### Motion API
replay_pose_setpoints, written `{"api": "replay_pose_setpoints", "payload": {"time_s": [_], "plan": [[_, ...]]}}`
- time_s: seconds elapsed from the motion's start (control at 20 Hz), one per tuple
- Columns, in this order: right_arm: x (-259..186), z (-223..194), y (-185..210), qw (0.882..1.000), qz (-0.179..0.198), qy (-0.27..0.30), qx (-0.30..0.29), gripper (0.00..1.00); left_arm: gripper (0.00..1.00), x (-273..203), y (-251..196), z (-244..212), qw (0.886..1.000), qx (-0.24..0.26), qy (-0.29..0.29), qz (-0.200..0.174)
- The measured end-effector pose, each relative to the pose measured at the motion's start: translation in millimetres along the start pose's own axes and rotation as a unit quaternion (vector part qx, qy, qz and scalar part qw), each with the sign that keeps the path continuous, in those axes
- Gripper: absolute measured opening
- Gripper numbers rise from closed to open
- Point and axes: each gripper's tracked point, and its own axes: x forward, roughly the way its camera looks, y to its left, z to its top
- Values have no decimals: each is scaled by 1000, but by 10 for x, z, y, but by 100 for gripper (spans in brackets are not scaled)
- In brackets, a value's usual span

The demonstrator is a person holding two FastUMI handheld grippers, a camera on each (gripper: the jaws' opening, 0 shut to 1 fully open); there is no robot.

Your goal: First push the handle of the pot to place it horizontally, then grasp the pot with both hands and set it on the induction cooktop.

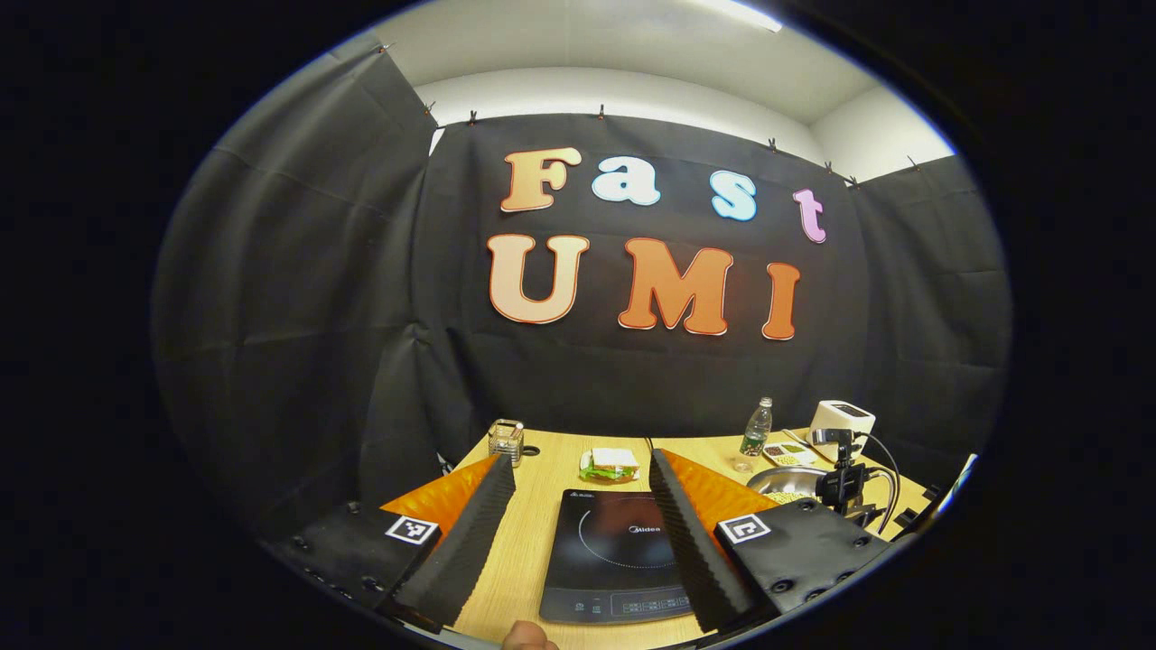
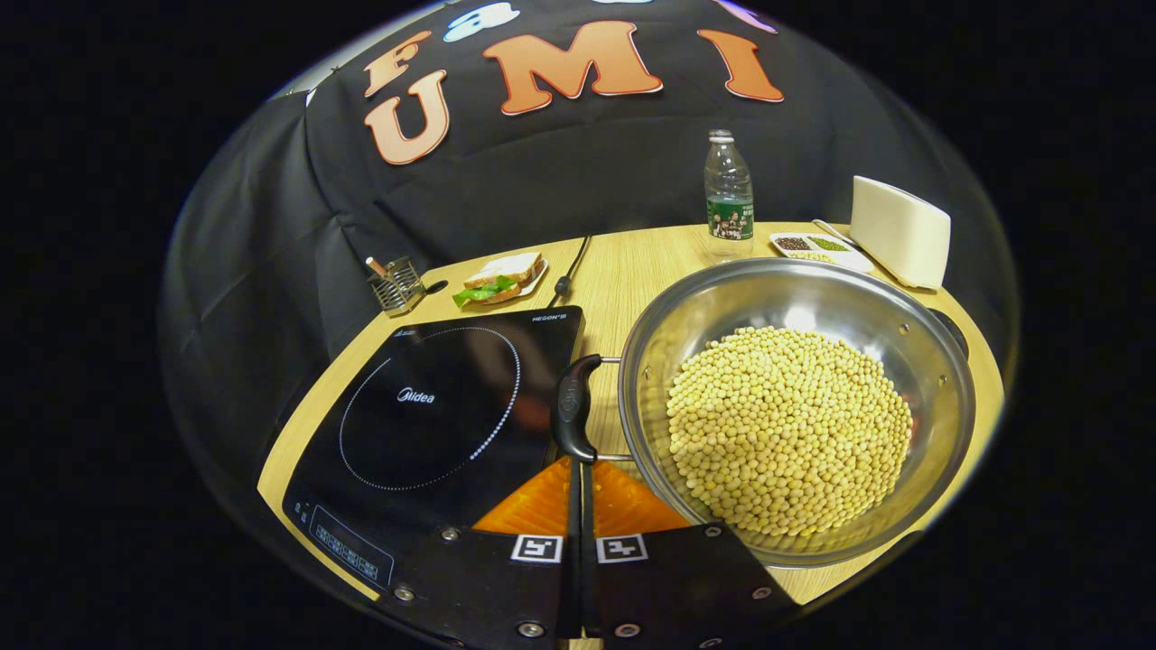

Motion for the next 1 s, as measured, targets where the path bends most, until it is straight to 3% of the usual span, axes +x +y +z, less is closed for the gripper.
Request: {"api": "replay_pose_setpoints", "payload": {"time_s": [0.45, 0.7, 1.0], "plan": [[92, 114, -47, 1000, -4, 2, 17, 0, 98, 205, -297, -100, 1000, -6, 16, -26], [-347, 256, 10, 999, 38, -11, 25, 0, 98, 432, -659, -222, 998, -18, 34, -56], [-815, 701, -464, 997, 20, -78, 14, 4, 98, 775, -1273, -467, 992, -22, 66, -101]]}}
